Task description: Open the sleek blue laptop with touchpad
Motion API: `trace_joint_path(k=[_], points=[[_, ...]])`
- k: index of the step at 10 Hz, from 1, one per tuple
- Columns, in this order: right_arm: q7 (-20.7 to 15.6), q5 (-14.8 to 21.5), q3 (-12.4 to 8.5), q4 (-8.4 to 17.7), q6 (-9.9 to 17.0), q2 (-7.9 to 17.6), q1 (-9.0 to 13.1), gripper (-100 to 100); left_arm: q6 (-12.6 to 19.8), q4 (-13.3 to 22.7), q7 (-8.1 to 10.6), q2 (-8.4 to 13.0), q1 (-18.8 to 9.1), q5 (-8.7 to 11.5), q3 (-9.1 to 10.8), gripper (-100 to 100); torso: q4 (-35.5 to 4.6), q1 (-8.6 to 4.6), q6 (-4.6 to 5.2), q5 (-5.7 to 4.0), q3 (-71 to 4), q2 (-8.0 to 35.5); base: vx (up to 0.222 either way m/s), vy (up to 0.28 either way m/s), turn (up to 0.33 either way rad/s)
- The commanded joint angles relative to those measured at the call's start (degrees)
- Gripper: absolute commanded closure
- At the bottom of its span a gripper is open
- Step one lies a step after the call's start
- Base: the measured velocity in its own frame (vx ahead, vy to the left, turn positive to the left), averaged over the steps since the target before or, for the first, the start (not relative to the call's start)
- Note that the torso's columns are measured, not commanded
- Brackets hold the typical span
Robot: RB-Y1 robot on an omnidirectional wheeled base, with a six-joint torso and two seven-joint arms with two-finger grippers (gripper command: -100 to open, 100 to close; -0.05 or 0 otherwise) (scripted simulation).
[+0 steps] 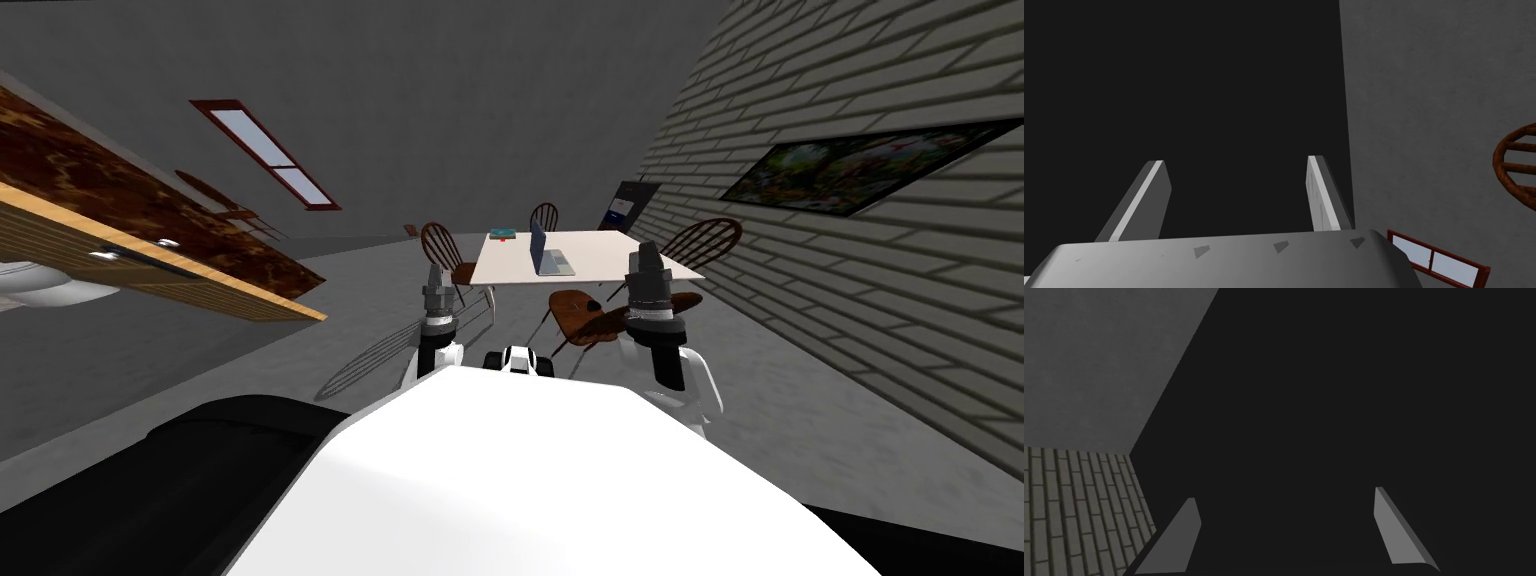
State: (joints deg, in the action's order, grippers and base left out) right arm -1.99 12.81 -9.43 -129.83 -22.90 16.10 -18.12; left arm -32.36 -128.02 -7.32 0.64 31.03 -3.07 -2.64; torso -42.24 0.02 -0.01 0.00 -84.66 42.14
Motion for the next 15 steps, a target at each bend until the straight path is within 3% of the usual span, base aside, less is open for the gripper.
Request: trace_joint_path(k=[1,7,8,13,14,15], points=[[-3.03,3.51,-2.07,1.45,2.20,3.44,0.10,-100,0.00,0.00,0.00,0.00,0.00,0.00,0.00,0,-0.04,0.03,0.00,0.01,0.09,0.16,0.056,0.255,-0.061],[-10.66,11.97,-5.88,6.35,7.71,12.62,-2.69,-100,0.00,0.00,0.00,0.01,0.00,0.00,0.01,0,-0.05,-0.13,0.01,-0.03,0.10,0.16,0.130,0.217,-0.007],[-10.66,11.97,-5.88,6.35,7.71,13.10,-2.69,-100,0.00,0.00,0.00,0.01,0.00,0.00,0.01,0,-0.04,-0.12,0.02,-0.03,0.09,0.13,0.096,0.120,0.007],[-16.76,18.36,-8.01,11.21,12.65,22.58,-6.86,-100,0.00,0.00,0.00,0.01,0.00,0.00,0.01,0,0.01,0.13,0.00,0.04,-0.02,-0.03,0.132,0.147,0.056],[-16.76,18.36,-8.01,11.21,12.65,22.58,-6.86,-100,0.00,0.00,0.00,0.01,0.00,0.00,0.01,0,-0.02,-0.03,0.01,0.00,0.04,0.08,0.103,0.091,0.024],[-17.87,19.50,-8.33,12.17,13.59,24.39,-7.77,-100,0.00,0.00,0.00,0.02,0.00,0.00,0.02,0,-0.08,-0.24,0.02,-0.07,0.18,0.29,0.092,0.081,0.055]])
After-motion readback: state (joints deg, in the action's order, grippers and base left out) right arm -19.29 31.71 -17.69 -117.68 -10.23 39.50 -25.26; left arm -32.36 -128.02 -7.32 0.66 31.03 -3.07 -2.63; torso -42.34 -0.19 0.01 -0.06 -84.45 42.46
